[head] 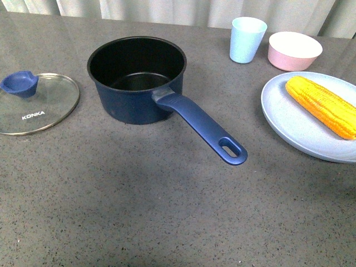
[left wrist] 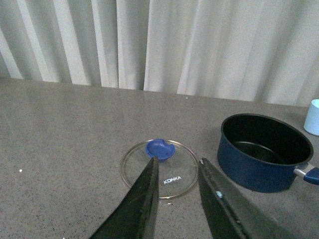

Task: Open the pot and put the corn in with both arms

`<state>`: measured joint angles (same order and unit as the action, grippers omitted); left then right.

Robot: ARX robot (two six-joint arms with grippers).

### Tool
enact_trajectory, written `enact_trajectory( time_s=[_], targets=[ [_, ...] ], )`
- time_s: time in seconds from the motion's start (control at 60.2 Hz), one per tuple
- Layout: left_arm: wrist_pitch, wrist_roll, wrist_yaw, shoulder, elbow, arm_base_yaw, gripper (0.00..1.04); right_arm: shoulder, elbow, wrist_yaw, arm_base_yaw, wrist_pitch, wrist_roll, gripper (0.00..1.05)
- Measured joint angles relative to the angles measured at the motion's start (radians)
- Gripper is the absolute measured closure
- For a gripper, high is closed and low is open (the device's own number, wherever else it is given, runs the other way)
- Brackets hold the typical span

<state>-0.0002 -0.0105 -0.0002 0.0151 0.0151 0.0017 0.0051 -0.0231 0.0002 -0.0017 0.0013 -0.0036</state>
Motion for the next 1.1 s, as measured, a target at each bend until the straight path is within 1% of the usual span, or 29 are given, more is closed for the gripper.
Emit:
enact_trajectory(
  time_s=[0.1,0.133,0.183,0.266,0.349,0.415,0.631,0.648,0.681,0.714,0.731,0.748,0.781,0.847,0.947,1.096],
  targets=[
    [0.0,0.0,0.0,0.0,0.0,0.0,0.5,0.0,0.0,0.0,0.0,0.0,0.0,0.09],
    [0.0,0.0,0.0,0.0,0.0,0.0,0.42,0.0,0.0,0.0,0.0,0.0,0.0,0.09],
    [0.0,0.0,0.0,0.0,0.0,0.0,0.35,0.0,0.0,0.0,0.0,0.0,0.0,0.09],
    [0.0,0.0,0.0,0.0,0.0,0.0,0.19,0.0,0.0,0.0,0.0,0.0,0.0,0.09],
    [0.0,0.002,0.0,0.0,0.0,0.0,0.07,0.0,0.0,0.0,0.0,0.0,0.0,0.09],
    [0.0,0.002,0.0,0.0,0.0,0.0,0.09,0.0,0.0,0.0,0.0,0.0,0.0,0.09],
    [0.0,0.002,0.0,0.0,0.0,0.0,0.09,0.0,0.0,0.0,0.0,0.0,0.0,0.09],
    [0.0,0.002,0.0,0.0,0.0,0.0,0.09,0.006,-0.003,-0.012,-0.002,-0.008,0.002,0.09],
    [0.0,0.002,0.0,0.0,0.0,0.0,0.09,0.038,-0.03,-0.077,-0.021,-0.085,0.023,0.09],
    [0.0,0.002,0.0,0.0,0.0,0.0,0.09,0.121,-0.082,-0.161,-0.06,-0.213,0.035,0.09],
    [0.0,0.002,0.0,0.0,0.0,0.0,0.09,0.147,-0.094,-0.18,-0.071,-0.24,0.035,0.09],
    [0.0,0.002,0.0,0.0,0.0,0.0,0.09,0.22,-0.123,-0.23,-0.102,-0.296,0.035,0.09],
    [0.0,0.002,0.0,0.0,0.0,0.0,0.09,0.303,-0.139,-0.27,-0.141,-0.305,0.032,0.09],
    [0.0,0.002,0.0,0.0,0.0,0.0,0.09,0.43,-0.159,-0.303,-0.199,-0.233,-0.006,0.09],
    [0.0,0.002,0.0,0.0,0.0,0.0,0.09,0.603,-0.213,-0.344,-0.248,-0.088,-0.07,0.09],
    [0.0,0.002,0.0,0.0,0.0,0.0,0.09,0.91,-0.34,-0.353,-0.251,0.123,-0.177,0.09]
  ],
)
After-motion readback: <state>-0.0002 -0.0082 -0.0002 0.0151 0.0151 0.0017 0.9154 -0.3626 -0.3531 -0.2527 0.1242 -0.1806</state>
